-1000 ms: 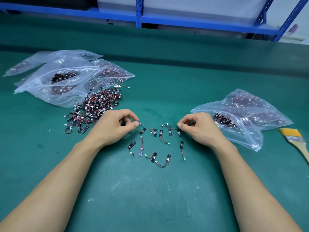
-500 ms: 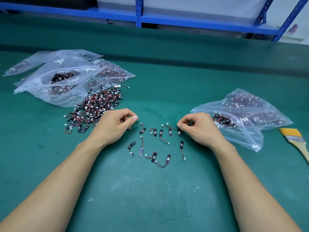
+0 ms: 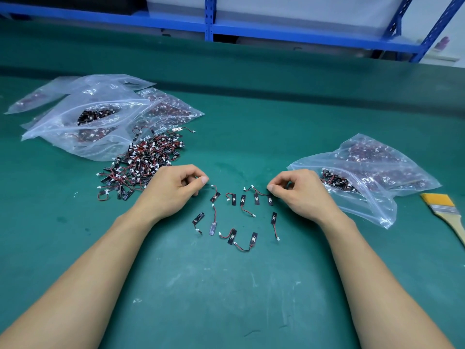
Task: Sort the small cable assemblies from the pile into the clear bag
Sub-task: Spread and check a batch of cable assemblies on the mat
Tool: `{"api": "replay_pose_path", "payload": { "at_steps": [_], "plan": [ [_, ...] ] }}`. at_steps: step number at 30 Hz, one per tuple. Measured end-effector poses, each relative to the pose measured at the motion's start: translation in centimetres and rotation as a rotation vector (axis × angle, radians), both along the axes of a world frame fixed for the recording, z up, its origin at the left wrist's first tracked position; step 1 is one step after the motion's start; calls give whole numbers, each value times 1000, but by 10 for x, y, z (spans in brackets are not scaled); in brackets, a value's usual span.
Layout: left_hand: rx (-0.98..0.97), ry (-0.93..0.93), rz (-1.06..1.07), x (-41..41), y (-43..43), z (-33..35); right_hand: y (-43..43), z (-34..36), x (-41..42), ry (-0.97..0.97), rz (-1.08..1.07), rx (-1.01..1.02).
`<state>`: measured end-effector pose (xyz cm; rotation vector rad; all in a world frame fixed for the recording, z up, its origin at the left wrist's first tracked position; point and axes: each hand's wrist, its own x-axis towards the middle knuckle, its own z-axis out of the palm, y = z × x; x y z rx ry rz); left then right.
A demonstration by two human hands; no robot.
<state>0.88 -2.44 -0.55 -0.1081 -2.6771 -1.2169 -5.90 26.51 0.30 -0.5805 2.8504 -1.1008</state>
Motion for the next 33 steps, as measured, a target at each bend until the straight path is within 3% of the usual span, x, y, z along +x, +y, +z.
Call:
{"api": "replay_pose_path", "payload": {
  "at_steps": [33],
  "plan": [
    [2,-3,-13,-1,-2,-1,1,-1,-2,33,-17,16]
  ]
}}
